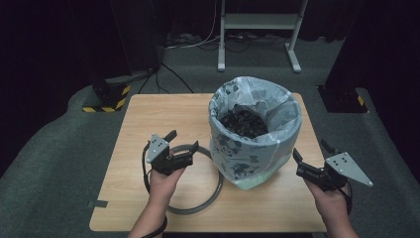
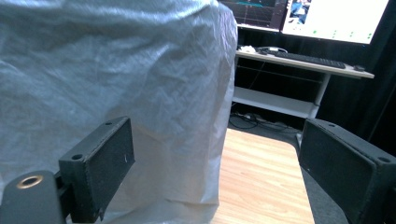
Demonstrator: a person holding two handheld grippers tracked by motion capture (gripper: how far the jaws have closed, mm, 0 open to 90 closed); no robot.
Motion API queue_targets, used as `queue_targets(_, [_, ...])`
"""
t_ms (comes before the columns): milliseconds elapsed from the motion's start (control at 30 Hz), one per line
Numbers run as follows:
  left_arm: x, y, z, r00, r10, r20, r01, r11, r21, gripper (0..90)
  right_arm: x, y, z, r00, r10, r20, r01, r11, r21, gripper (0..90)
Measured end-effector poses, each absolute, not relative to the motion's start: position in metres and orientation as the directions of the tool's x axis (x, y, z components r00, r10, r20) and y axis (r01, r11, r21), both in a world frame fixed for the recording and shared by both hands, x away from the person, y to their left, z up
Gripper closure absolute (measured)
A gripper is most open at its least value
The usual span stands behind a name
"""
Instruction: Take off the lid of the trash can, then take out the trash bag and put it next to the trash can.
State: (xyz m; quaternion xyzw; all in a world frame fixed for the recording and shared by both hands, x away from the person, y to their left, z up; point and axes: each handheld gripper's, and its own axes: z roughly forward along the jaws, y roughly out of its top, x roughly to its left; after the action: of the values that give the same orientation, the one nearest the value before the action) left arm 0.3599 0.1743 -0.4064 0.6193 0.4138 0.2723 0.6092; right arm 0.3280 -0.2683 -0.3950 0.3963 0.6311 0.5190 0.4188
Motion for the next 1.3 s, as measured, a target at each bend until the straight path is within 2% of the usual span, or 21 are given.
queue_targets(67, [0.361,0.169,-0.397,0.523,0.834,-0.174,0.17,0.098,0.981,11.0,0.328,-0.268,-0.392,-0.335,0.935,-0.119,0.06,0.147,0.987,10.1])
queue_targets(167, [0.359,0.161,-0.386,0.527,0.84,-0.127,0.121,0.074,0.99,12.6,0.327,-0.27,-0.385,-0.334,0.935,-0.122,0.033,0.141,0.989,12.4])
queue_targets(300, [0.36,0.156,-0.373,0.547,0.823,-0.155,0.103,0.118,0.988,15.3,0.327,-0.273,-0.376,-0.326,0.938,-0.121,0.004,0.129,0.992,14.4])
queue_targets(400, [0.361,0.149,-0.364,0.553,0.821,-0.142,0.073,0.122,0.99,15.2,0.328,-0.273,-0.368,-0.322,0.939,-0.119,-0.013,0.121,0.993,16.7])
queue_targets(733, [0.371,0.129,-0.342,0.519,0.841,-0.152,0.058,0.143,0.988,17.8,0.333,-0.264,-0.348,-0.318,0.938,-0.139,-0.069,0.123,0.99,22.8])
queue_targets(867, [0.376,0.125,-0.336,0.514,0.839,-0.178,0.071,0.165,0.984,22.6,0.335,-0.259,-0.34,-0.31,0.939,-0.146,-0.094,0.123,0.988,24.7])
queue_targets(1000, [0.38,0.119,-0.336,0.499,0.85,-0.167,0.093,0.139,0.986,28.8,0.338,-0.255,-0.331,-0.297,0.943,-0.152,-0.116,0.122,0.986,27.3])
queue_targets(1067, [0.381,0.117,-0.336,0.494,0.852,-0.174,0.108,0.139,0.984,34.5,0.34,-0.252,-0.327,-0.292,0.944,-0.155,-0.125,0.122,0.985,28.2])
queue_targets(1200, [0.388,0.116,-0.339,0.486,0.846,-0.222,0.159,0.164,0.974,37.3,0.343,-0.247,-0.322,-0.28,0.946,-0.164,-0.128,0.133,0.983,29.6])
queue_targets(1300, [0.389,0.114,-0.34,0.475,0.855,-0.21,0.153,0.155,0.976,39.3,0.347,-0.245,-0.32,-0.274,0.948,-0.163,-0.129,0.132,0.983,29.7])
